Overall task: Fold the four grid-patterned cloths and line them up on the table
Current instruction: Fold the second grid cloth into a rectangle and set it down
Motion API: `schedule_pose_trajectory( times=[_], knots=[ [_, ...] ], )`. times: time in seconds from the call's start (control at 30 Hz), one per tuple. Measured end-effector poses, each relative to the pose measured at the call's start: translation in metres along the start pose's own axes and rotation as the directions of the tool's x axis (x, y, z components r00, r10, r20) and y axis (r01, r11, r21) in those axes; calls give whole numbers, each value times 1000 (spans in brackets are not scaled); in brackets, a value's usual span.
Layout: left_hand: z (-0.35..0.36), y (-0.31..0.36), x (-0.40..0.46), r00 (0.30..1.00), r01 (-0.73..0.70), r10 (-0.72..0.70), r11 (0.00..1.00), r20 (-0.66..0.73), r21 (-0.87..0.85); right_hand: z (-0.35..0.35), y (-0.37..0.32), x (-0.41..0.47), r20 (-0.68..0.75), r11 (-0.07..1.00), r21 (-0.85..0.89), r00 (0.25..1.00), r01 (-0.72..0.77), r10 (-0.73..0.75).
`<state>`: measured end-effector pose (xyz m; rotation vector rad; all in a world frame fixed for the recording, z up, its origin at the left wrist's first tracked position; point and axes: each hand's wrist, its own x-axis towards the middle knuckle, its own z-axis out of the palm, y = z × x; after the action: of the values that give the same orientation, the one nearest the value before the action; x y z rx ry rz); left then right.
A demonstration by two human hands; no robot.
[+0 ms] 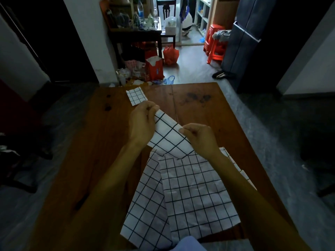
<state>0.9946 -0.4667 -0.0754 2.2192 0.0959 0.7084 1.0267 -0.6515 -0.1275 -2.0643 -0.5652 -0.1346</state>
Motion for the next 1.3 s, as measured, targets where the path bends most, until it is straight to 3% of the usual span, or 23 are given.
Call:
schedule_pose_trajectory(
  times=[0.17,0.33,0.47,0.57,0.63,0.73,0.9,1.1,1.3],
  knots=[
    [-5,-10,4,999,25,-25,1000,-29,-16,-2,5,-9,17,996,-64,998,-63,64],
    [-12,-21,5,999,-13,15,999,42,-45,-1,-1,-10,148,966,-231,977,-114,151],
    [-11,-21,1,980,-77,90,994,180,-76,15,-32,-5,142,995,-1,985,-96,95],
    [-14,-23,-5,962,-141,175,976,210,-167,30,-43,-2,111,996,-27,989,-90,93],
    [-18,-30,-9,965,-89,139,971,223,-223,35,-44,-9,78,988,-32,985,-152,154],
    [-17,-49,-21,963,110,-20,940,270,-323,35,-41,-30,15,967,49,968,-250,250],
    [7,-57,-60,913,323,-115,789,391,-523,22,-41,-66,-130,902,207,904,-378,408],
    [33,-32,-114,892,252,5,826,452,-505,-6,-42,-109,-236,821,355,807,-446,541],
    [53,37,-159,876,271,-9,837,483,-476,-50,-34,-177,-285,782,448,759,-434,585]
  ],
)
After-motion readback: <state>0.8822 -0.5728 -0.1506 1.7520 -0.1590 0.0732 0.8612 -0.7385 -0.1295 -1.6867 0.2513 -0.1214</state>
